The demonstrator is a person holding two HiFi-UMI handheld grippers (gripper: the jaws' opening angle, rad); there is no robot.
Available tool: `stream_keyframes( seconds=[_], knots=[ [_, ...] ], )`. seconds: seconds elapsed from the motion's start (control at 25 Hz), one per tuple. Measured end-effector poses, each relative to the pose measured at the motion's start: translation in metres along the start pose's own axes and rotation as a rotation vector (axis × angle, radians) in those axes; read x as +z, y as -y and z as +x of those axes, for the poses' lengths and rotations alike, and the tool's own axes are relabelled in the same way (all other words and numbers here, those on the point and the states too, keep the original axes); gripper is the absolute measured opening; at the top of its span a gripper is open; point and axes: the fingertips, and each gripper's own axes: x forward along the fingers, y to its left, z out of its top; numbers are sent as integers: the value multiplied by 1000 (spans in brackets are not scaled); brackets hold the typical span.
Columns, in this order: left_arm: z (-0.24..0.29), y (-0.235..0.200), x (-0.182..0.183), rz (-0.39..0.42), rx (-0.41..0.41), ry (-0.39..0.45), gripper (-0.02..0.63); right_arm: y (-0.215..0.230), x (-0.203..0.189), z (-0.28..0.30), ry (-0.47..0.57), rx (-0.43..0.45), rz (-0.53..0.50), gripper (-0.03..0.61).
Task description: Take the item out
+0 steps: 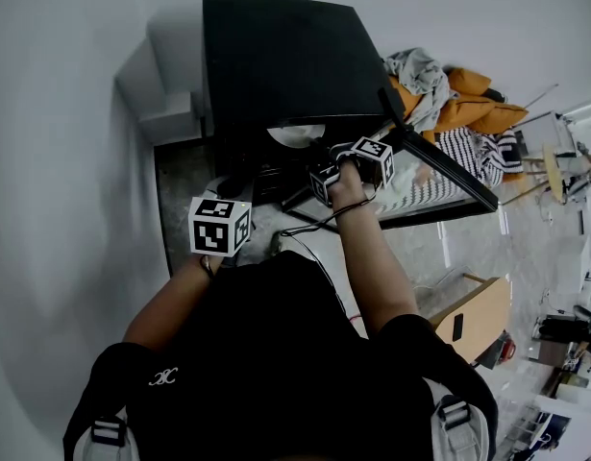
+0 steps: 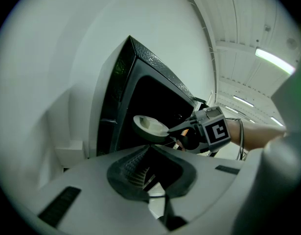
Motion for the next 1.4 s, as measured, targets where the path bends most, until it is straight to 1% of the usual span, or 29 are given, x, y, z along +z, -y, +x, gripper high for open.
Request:
stream_keyframes(
  seconds=[0.32, 0.68, 0.92, 1.0, 1.04, 1.08, 1.16, 1.28, 1.4],
  knots=[
    [2, 0, -2, 8, -4, -13, 9, 6, -11, -9, -14, 11, -21, 29],
    [8, 3, -6, 24, -23, -38, 9, 24, -16, -32, -7, 28, -3, 29],
    [11, 5, -7, 31, -34, -48, 9, 29, -19, -44, -12, 48, -39, 29],
    [13, 5, -7, 35, -36, -49, 9, 30, -19, -44, -12, 63, -54, 32],
    [14, 5, -7, 36, -37, -48, 9, 30, -18, -44, -14, 71, -59, 43],
    [15, 5, -6, 37, -36, -47, 9, 29, -19, -43, -19, 79, -61, 68],
    [15, 4, -6, 39, -34, -47, 9, 27, -23, -40, -35, 94, -61, 84],
    [14, 4, -6, 36, -30, -47, 9, 26, -29, -32, -54, 105, -51, 84],
    [11, 6, -7, 35, -28, -46, 9, 28, -34, -25, -61, 103, -18, 84]
  ],
)
